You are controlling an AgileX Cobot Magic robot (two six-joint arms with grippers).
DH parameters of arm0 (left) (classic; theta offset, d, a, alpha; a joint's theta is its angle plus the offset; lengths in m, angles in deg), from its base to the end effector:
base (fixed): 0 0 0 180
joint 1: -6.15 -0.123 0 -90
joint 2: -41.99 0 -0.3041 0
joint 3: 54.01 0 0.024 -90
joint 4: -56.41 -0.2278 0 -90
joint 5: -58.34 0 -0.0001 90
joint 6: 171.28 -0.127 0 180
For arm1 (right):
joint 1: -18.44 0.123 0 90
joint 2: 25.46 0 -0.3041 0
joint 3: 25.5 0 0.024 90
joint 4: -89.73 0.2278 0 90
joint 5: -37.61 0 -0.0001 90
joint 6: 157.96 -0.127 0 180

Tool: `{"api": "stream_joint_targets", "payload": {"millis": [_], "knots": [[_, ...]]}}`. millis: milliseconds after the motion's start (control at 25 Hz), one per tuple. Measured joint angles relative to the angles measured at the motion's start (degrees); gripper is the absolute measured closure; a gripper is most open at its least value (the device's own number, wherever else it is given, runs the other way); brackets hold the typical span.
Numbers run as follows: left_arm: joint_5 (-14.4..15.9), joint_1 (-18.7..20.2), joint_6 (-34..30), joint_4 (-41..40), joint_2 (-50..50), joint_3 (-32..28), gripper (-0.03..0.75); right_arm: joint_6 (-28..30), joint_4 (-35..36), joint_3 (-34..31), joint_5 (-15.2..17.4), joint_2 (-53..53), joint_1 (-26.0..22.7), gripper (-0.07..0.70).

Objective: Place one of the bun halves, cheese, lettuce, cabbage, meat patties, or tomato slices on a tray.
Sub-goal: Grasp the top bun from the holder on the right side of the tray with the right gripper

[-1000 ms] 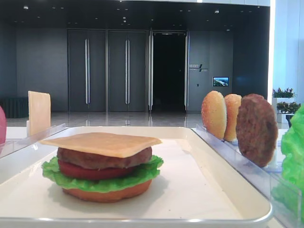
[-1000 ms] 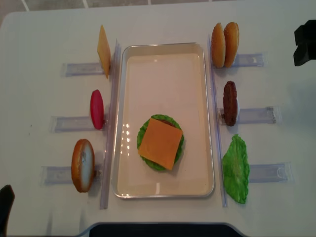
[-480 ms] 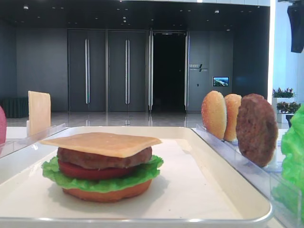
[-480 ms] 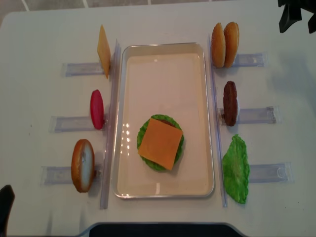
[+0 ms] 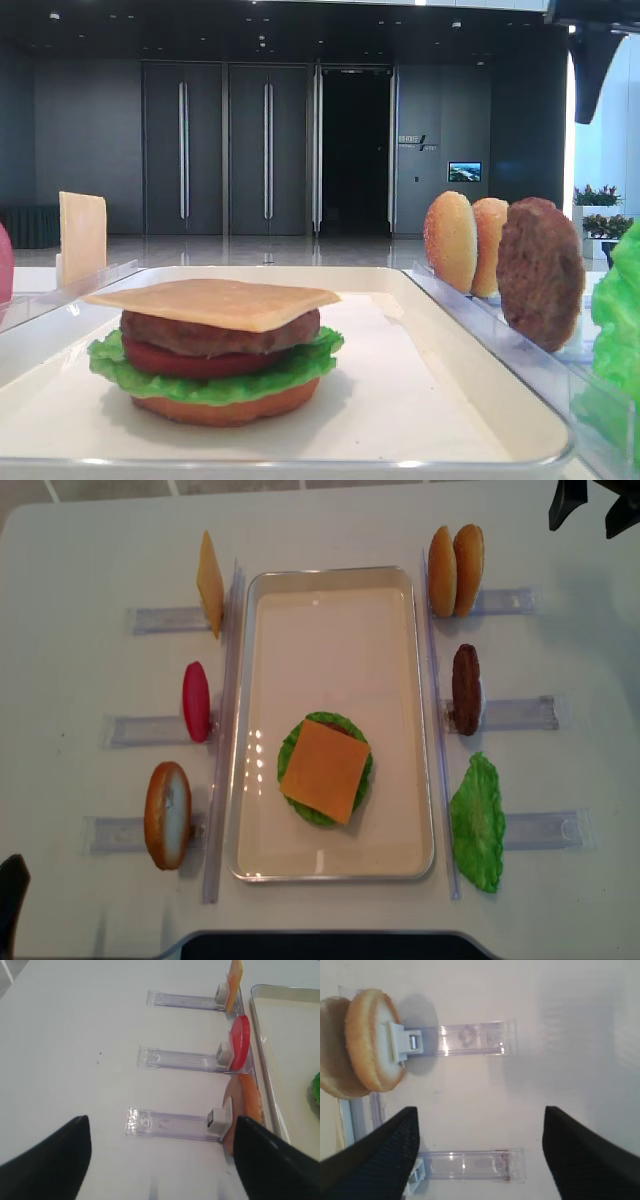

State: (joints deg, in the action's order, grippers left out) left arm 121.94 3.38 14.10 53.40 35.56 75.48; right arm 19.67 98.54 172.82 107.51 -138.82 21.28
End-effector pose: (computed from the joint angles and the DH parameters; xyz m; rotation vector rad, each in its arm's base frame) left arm -0.0154 0.0052 0.2370 -0.1531 2.0972 0.0361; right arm 0.3813 0.0372 0.2848 0.0368 2.8768 0.2352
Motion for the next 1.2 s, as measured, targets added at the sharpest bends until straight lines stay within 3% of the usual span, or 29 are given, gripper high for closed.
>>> {"api": "stream_joint_targets", "payload": {"millis": [520, 720, 920, 1200], "knots": [[0.0, 0.0, 0.0, 0.0, 0.0, 0.0, 0.024, -13.6, -2.1, 2.8, -1.7, 0.0, 15.3, 0.123], [0.0, 0.0, 0.0, 0.0, 0.0, 0.0, 0.024, -15.9, -2.1, 2.8, -4.4, 0.0, 20.3, 0.157], [0.0, 0.0, 0.0, 0.0, 0.0, 0.0, 0.024, -16.3, -2.1, 2.8, -7.7, -0.2, 23.0, 0.164], [0.0, 0.0, 0.0, 0.0, 0.0, 0.0, 0.024, -16.3, -5.0, 2.8, -8.2, -3.1, 23.2, 0.165]]}}
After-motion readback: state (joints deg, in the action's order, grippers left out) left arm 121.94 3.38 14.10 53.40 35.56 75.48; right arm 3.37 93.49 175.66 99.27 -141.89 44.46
